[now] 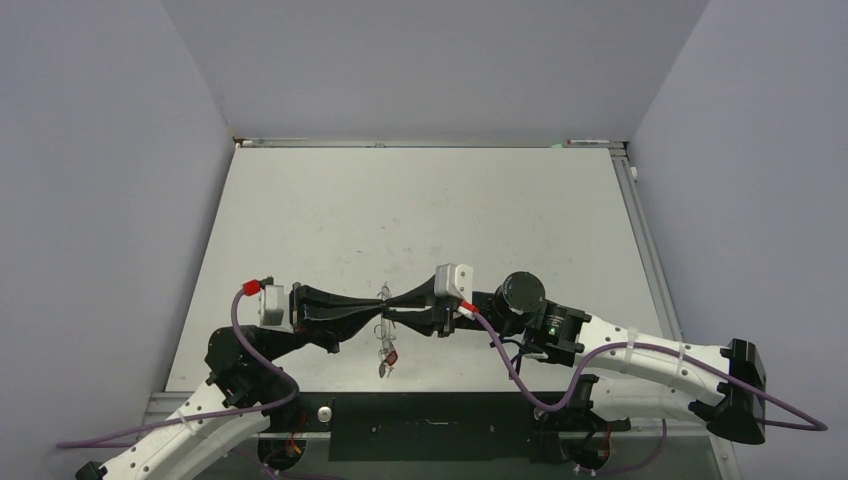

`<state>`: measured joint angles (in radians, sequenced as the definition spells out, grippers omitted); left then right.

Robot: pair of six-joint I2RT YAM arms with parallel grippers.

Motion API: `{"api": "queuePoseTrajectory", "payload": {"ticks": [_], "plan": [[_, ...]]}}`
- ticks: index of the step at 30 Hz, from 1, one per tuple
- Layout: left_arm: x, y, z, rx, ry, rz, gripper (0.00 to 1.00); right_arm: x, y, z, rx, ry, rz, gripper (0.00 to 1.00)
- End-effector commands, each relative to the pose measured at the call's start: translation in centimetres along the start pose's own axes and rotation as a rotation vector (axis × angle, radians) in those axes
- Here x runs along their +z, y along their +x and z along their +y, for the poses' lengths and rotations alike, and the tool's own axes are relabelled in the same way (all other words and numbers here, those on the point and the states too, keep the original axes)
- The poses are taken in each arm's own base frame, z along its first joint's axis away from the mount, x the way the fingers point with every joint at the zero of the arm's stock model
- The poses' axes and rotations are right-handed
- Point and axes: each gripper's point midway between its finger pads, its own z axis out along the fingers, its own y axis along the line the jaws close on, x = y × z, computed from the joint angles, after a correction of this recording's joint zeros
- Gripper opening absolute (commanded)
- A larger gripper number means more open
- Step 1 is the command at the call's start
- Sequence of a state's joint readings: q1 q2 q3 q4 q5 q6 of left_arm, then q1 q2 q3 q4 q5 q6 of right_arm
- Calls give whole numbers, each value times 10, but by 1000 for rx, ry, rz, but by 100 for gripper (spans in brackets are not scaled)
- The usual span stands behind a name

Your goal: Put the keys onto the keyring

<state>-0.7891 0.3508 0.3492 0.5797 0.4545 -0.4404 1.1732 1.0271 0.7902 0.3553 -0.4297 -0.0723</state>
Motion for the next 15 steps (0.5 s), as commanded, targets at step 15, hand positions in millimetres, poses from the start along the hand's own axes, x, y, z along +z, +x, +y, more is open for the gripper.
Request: {"api": "queuePoseTrajectory", "payload": {"ticks": [15], "plan": [[1,-18,-4,31,2,-60,0,0,-44,-8,-4,42,-127,21]]}}
